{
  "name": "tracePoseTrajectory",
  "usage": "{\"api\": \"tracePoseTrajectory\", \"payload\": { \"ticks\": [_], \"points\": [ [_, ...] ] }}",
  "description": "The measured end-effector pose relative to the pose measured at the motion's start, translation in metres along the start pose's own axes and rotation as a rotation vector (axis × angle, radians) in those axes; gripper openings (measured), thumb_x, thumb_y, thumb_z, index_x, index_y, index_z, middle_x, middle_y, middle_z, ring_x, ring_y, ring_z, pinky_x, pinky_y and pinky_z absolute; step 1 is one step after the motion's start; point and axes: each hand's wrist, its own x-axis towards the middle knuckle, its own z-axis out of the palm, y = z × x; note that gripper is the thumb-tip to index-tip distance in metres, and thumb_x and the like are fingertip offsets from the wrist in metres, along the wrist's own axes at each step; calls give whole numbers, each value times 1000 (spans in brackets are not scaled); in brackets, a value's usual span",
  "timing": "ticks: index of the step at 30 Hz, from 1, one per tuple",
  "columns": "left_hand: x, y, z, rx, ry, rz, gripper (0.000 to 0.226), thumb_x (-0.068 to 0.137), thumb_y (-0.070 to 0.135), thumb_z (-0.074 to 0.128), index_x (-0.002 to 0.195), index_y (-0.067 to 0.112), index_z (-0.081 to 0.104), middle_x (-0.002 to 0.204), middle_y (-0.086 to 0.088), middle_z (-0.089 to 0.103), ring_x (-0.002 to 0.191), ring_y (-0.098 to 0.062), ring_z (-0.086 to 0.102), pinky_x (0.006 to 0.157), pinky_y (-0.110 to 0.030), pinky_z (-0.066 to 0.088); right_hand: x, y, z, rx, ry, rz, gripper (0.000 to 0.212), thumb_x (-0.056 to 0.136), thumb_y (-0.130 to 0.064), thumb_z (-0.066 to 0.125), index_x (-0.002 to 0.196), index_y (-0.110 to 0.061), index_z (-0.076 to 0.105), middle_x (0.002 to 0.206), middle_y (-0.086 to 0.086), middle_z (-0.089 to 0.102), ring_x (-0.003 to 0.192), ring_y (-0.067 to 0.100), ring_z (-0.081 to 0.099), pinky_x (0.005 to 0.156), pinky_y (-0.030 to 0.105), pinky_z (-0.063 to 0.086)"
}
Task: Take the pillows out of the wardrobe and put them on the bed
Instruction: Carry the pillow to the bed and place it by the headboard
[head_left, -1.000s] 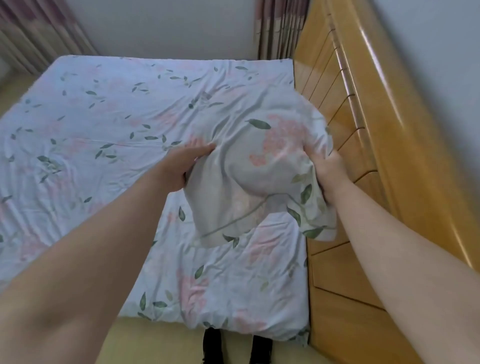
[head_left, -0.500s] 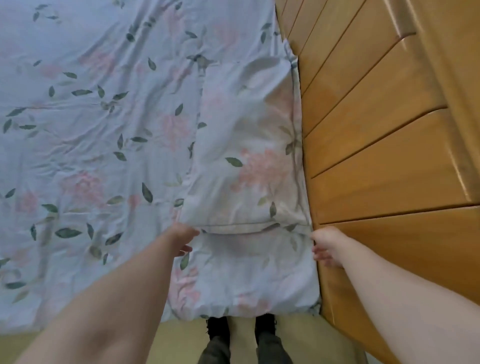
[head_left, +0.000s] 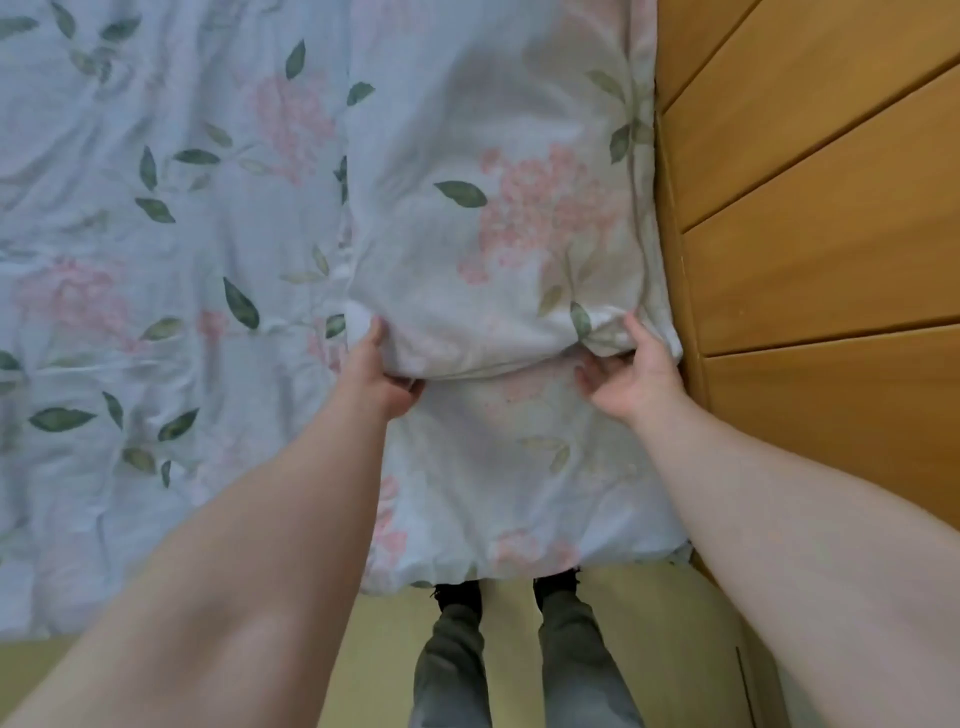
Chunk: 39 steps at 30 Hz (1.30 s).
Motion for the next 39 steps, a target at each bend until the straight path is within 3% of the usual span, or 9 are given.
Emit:
{"api": "tracePoseTrajectory", "payload": {
  "ticks": [2, 7, 10, 17, 20, 22, 25, 34, 39],
  "points": [
    [-3, 9, 5, -42, -103, 37, 39, 92, 40, 68, 126, 19, 67, 124, -6, 72, 110, -28, 70, 80, -44, 59, -3, -1, 5, -6, -3, -31, 26, 91, -38, 69, 109, -19, 67, 109, 6, 70, 90, 23, 66, 81, 34, 51],
    [-40, 3, -4, -88, -206, 111, 32, 99, 21, 58, 129, 13, 67, 124, -8, 73, 116, -26, 68, 101, -43, 53, -34, 3, -14, -32, 149, -61, 20, 95, -31, 67, 110, -18, 66, 102, 3, 71, 81, 20, 65, 63, 30, 51],
    [-56, -27, -27, -100, -110, 90, 36, 100, 24, 58, 133, 11, 62, 122, -10, 72, 110, -26, 69, 91, -42, 57, -59, 12, -28, -51, 226, -68, 32, 93, -35, 68, 121, -20, 65, 112, 1, 71, 80, 18, 65, 56, 28, 49],
    [-92, -74, -50, -105, -23, 76, 33, 98, 29, 63, 126, 11, 62, 114, -10, 73, 99, -27, 71, 75, -41, 59, -119, 17, -56, -184, 477, -132, 28, 92, -38, 67, 82, -20, 48, 85, -1, 45, 64, 15, 39, 49, 22, 33],
    [-107, -90, -63, -107, 10, 69, 34, 94, 34, 68, 121, 13, 66, 113, -8, 75, 103, -27, 72, 82, -40, 60, -145, 21, -69, -114, 452, -138, 26, 95, -32, 66, 86, -16, 48, 89, 2, 49, 60, 15, 47, 51, 19, 46],
    [-117, -100, -74, -110, 21, 59, 36, 94, 37, 67, 123, 15, 68, 107, -6, 77, 102, -25, 73, 85, -38, 60, -163, 25, -77, -86, 419, -153, 26, 97, -29, 65, 103, -13, 45, 92, 5, 46, 68, 20, 55, 68, 24, 60],
    [-133, -116, -91, -140, 81, 35, 35, 94, 36, 69, 122, 16, 69, 93, -4, 79, 88, -22, 75, 64, -34, 61, -188, 29, -94, -99, 413, -154, 31, 98, -28, 64, 112, -14, 42, 92, 6, 44, 72, 25, 60, 86, 34, 62],
    [-150, -146, -129, -67, 243, 29, 37, 91, 43, 70, 115, 15, 65, 99, -3, 73, 81, -22, 70, 53, -34, 56, -208, 69, -139, -156, 461, -101, 30, 96, -32, 66, 112, -16, 46, 93, 7, 48, 71, 25, 64, 86, 34, 62],
    [-143, -153, -146, 42, 250, -35, 21, 99, 36, 55, 107, 19, 63, 89, 1, 69, 72, -17, 65, 64, -30, 55, -191, 82, -149, -138, 476, -51, 39, 95, -39, 67, 124, -21, 50, 96, 6, 45, 79, 25, 63, 83, 29, 62]
  ]
}}
